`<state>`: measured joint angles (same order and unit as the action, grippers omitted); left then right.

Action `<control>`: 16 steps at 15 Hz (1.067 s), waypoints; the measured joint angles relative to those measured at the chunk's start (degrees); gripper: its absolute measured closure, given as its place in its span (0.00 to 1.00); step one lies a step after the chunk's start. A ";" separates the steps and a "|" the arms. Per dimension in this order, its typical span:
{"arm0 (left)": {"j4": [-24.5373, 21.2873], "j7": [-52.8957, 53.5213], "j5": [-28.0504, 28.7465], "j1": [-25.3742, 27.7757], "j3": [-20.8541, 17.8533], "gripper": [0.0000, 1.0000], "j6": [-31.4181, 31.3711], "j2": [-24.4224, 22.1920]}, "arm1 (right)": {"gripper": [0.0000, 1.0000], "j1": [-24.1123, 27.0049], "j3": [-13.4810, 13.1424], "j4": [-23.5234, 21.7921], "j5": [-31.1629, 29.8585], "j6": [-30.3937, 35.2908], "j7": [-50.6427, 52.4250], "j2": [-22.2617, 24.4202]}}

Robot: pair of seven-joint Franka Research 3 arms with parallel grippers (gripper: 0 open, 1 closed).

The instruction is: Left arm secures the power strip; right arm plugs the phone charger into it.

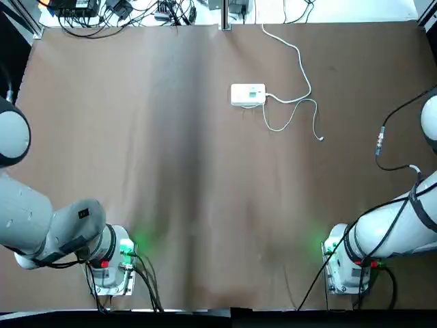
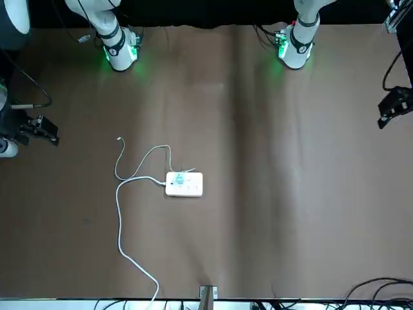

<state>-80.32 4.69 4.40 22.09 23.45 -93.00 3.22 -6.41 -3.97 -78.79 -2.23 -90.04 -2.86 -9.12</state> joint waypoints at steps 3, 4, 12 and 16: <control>-0.04 0.00 -0.96 -3.88 -3.93 0.00 1.69 -0.18 | 0.00 0.19 0.00 0.00 0.01 0.04 0.00 0.64; -0.04 -0.04 -1.15 -8.64 -8.53 0.00 2.50 -0.31 | 0.00 0.23 0.00 -0.01 0.02 0.08 0.00 0.93; -1.71 -0.43 -6.35 -23.53 -24.33 0.00 7.78 -2.04 | 0.00 0.40 0.00 -0.19 0.04 0.21 0.00 1.85; -7.02 -0.52 -6.05 -23.60 -23.78 0.00 2.33 -3.23 | 0.00 0.53 -0.11 -0.37 0.04 0.21 0.00 1.86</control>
<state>-87.34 4.17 -1.65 -1.51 -0.33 -90.67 -0.01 -5.88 -4.08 -79.16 -2.19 -89.83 -2.86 -7.26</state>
